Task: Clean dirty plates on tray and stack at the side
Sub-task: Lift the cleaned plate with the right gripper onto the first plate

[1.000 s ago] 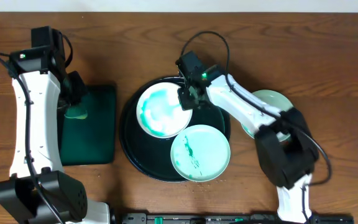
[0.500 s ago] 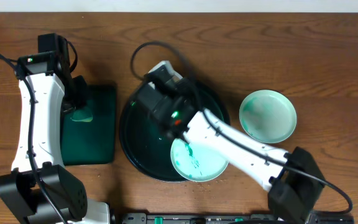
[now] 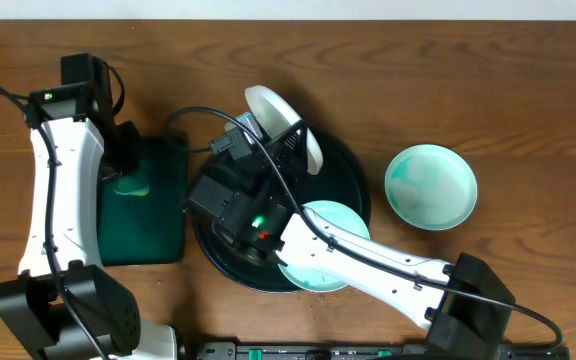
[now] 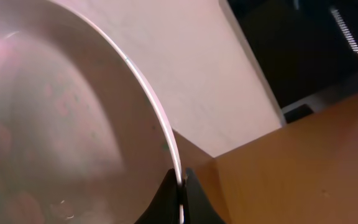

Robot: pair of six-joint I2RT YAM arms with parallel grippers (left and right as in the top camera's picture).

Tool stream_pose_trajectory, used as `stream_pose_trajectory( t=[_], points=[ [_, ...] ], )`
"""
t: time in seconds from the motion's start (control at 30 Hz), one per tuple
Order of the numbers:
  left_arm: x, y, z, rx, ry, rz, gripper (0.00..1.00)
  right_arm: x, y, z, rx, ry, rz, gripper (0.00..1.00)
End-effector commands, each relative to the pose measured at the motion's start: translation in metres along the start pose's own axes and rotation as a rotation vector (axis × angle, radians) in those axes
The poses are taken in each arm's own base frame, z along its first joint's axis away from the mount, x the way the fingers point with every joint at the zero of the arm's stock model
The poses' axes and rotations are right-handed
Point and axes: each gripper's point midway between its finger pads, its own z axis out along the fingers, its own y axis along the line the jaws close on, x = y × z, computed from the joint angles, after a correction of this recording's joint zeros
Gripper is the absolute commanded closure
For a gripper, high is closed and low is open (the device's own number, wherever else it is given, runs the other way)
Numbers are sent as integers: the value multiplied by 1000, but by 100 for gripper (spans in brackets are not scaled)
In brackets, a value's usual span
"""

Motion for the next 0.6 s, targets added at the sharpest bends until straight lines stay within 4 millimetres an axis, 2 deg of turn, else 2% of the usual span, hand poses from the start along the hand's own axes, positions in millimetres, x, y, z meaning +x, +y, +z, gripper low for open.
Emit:
stream_pose_trajectory(
  t=[0.0,0.07,0.2,0.3,0.4,0.57],
  points=[
    [1,1,3,-5,10,16,93,-3,-8,-1,33,-6,10,99],
    [1,1,3,-5,10,16,93,0,6,3,-53,13,7,99],
    [1,1,3,-5,10,16,93,18,63,8,-412,112,10,99],
    [1,1,3,-5,10,16,93,28,87,8,-640,206,104,99],
    [1,1,3,-6,10,16,93,26,85,6,-836,264,202,99],
    [1,1,3,-6,10,16,93,16,52,11,-1132,314,392,99]
  ],
)
